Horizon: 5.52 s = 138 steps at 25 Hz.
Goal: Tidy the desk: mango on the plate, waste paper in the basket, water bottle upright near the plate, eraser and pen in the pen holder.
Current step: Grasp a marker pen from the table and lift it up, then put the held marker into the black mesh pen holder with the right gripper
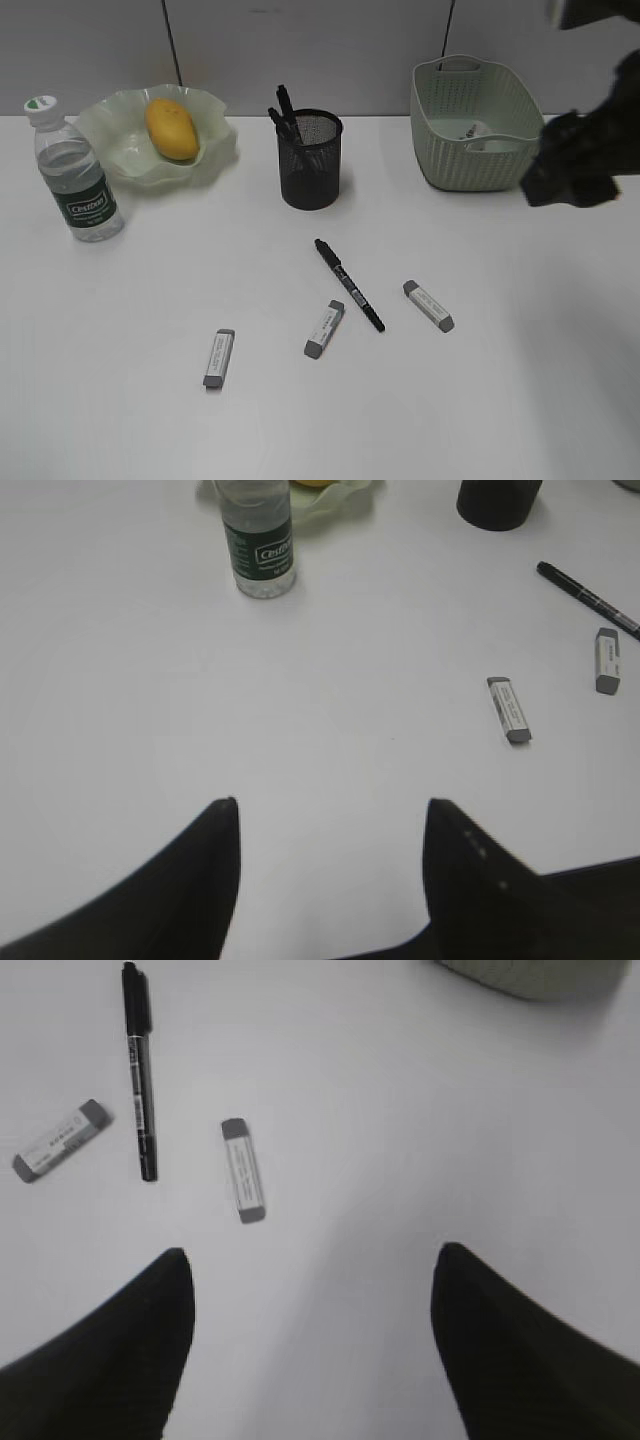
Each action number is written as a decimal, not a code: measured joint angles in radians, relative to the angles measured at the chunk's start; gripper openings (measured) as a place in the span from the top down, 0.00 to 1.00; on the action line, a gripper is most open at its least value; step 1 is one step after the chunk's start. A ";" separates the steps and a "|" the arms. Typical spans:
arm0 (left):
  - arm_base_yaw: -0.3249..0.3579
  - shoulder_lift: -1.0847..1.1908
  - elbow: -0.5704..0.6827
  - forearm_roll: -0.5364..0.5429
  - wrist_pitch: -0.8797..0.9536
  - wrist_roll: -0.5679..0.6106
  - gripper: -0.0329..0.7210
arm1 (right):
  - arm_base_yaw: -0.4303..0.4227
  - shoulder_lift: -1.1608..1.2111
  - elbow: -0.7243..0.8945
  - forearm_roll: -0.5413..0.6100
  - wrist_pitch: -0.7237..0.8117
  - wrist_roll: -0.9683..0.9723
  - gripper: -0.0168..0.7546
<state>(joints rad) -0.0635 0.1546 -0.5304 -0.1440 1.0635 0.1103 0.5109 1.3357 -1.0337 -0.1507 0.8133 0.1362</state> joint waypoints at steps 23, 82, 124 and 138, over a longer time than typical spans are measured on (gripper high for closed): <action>0.000 0.000 0.000 0.000 0.004 0.000 0.36 | 0.116 0.837 -0.788 0.161 0.335 -0.084 0.27; 0.000 0.000 0.000 0.000 0.005 0.000 0.37 | 0.124 0.975 -1.014 0.151 0.342 -0.130 0.79; 0.000 0.000 0.000 0.000 0.005 0.000 0.39 | 0.025 0.835 -0.344 0.095 -1.406 -0.121 0.76; 0.000 0.000 0.000 0.000 0.005 0.000 0.41 | 0.025 0.812 -0.350 0.100 -1.257 -0.129 0.43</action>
<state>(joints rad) -0.0635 0.1541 -0.5304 -0.1440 1.0687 0.1103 0.5359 2.1473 -1.3842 -0.0503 -0.4439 0.0070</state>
